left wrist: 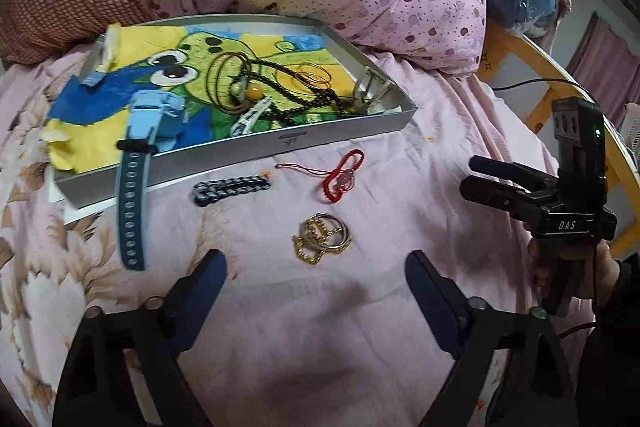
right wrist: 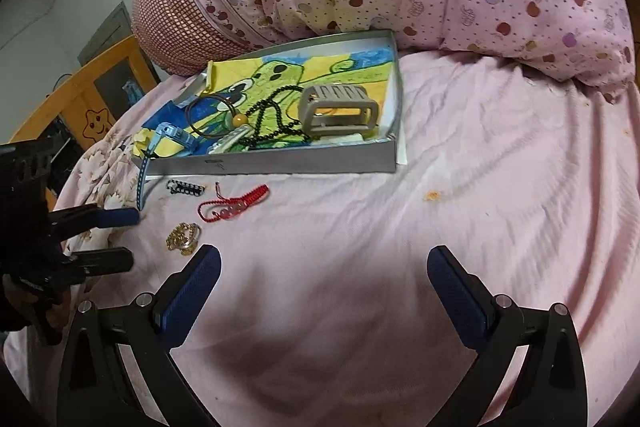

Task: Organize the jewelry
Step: 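Withdraw both tools from the tray toward the remaining jewelry on the bed, then grasp the silver ring with the left tool while the right tool reaches the red string bracelet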

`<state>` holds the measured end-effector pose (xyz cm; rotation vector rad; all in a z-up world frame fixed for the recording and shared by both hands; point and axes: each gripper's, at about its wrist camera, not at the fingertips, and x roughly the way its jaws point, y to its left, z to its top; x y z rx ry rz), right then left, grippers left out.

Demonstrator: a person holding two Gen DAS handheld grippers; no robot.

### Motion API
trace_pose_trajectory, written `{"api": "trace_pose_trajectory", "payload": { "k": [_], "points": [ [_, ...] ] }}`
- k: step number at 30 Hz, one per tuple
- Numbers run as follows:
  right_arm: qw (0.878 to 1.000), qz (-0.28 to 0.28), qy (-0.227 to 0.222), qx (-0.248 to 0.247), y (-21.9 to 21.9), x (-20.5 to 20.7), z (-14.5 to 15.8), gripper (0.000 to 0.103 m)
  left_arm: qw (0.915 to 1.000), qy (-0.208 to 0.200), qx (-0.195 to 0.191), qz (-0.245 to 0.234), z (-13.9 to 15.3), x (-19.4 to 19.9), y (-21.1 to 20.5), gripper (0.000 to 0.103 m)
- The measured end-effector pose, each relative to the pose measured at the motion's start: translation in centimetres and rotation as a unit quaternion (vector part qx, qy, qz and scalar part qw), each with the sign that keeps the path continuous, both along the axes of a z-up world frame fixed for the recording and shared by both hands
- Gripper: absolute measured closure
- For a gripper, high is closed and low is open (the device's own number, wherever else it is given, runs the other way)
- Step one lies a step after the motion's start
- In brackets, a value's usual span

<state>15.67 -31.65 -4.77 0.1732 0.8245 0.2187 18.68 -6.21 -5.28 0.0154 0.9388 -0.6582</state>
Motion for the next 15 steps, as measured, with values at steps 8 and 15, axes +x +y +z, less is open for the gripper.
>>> {"api": "trace_pose_trajectory", "payload": {
  "k": [8, 15],
  "points": [
    [0.999, 0.035, 0.002, 0.017, 1.3, 1.9, -0.4, 0.016, 0.9995, 0.012, -0.007, -0.029, -0.6, 0.8, -1.3, 0.038],
    [0.998, 0.055, 0.016, 0.026, 2.4, 3.7, -1.6, 0.04, 0.9987, 0.023, -0.008, -0.044, -1.0, 1.7, -2.1, 0.054]
  ]
}}
